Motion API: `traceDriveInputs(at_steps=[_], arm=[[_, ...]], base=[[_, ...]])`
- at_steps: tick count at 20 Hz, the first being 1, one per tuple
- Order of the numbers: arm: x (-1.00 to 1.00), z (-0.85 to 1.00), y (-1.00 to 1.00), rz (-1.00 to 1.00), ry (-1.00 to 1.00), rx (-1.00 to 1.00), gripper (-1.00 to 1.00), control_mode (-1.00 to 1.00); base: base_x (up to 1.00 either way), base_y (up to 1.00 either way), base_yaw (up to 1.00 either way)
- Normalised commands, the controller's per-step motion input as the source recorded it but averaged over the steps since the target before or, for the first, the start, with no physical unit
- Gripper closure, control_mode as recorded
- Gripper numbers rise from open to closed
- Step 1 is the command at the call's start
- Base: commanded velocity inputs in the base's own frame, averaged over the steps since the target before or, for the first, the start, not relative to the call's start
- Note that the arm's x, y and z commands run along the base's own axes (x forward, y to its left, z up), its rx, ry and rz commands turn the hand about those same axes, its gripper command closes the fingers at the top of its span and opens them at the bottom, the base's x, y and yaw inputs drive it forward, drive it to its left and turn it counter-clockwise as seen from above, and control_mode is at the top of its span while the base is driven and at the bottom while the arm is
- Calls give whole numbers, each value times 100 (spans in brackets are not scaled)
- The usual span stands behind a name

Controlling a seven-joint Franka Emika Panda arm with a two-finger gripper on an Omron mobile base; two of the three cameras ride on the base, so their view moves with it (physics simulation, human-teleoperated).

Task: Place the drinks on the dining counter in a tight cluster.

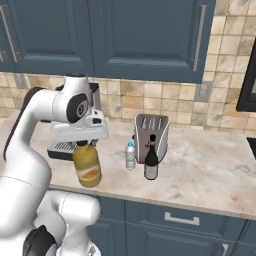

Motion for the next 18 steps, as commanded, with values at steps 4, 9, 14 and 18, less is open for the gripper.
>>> traceDriveInputs(at_steps=[4,9,14,18], arm=[[-43,69,-3,0,0,0,100,-100],[-48,65,0,-1,-4,0,100,-100],[-26,64,0,-10,-8,0,100,-100],[-6,39,0,-10,-2,0,100,-100]], base=[[0,0,0],[0,0,0],[0,0,0],[0,0,0]])
